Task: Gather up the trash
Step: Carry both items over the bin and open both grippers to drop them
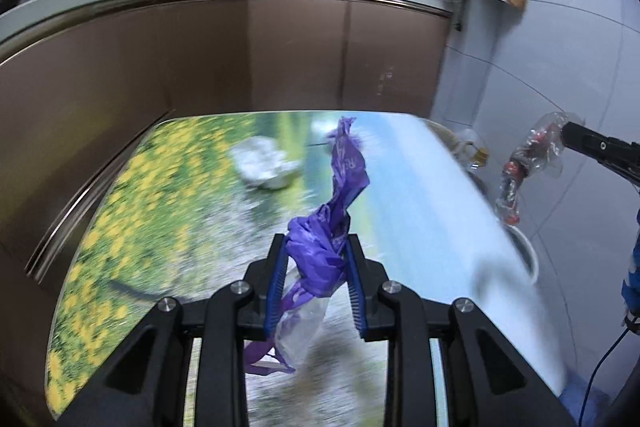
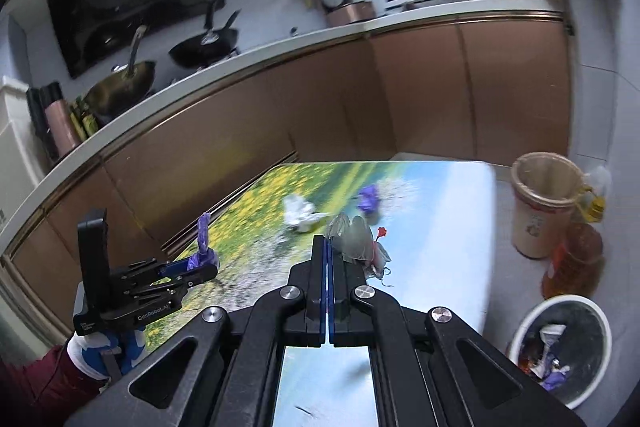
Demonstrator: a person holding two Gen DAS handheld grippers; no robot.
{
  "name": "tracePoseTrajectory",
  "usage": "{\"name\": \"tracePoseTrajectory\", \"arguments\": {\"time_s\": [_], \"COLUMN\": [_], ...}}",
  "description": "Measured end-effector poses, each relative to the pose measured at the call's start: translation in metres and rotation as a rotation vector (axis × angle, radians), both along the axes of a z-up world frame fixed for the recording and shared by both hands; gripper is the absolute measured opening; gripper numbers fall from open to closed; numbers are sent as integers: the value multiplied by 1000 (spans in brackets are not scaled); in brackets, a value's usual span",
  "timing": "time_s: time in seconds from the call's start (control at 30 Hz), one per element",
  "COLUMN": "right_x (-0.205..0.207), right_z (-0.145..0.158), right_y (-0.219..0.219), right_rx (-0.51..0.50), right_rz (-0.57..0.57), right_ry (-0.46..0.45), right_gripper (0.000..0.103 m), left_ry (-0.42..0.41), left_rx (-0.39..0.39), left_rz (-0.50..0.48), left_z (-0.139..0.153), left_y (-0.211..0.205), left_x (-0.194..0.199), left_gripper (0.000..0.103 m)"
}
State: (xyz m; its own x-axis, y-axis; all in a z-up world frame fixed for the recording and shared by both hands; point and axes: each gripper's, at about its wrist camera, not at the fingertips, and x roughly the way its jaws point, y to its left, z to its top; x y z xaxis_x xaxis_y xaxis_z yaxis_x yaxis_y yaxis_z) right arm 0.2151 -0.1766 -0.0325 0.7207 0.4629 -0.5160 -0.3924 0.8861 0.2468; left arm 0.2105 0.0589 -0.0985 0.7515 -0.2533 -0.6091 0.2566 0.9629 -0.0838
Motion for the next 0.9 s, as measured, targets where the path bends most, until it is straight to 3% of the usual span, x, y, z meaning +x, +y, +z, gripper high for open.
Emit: {"name": "tracePoseTrajectory", "arguments": {"time_s": [0.27, 0.43, 0.67, 0.9], "right_x": [-15, -16, 0, 22], "right_z": [2, -8, -37, -74], "right_y": [-94, -145, -209, -249], "right_rx": [25, -21, -43, -66], "right_rz": [-201, -337, -488, -584], "right_ry": [-15, -16, 24, 93], "right_gripper": [1, 0, 0, 1], "left_ry": [-13, 5, 89, 161], "left_rx": [3, 3, 12, 7], "left_rz": [-202, -338, -440, -469], "left_z": [20, 24, 1, -26], "left_y": [-118, -205, -309, -371], "left_x": [16, 31, 58, 88], "left_gripper": [26, 27, 27, 29]}}
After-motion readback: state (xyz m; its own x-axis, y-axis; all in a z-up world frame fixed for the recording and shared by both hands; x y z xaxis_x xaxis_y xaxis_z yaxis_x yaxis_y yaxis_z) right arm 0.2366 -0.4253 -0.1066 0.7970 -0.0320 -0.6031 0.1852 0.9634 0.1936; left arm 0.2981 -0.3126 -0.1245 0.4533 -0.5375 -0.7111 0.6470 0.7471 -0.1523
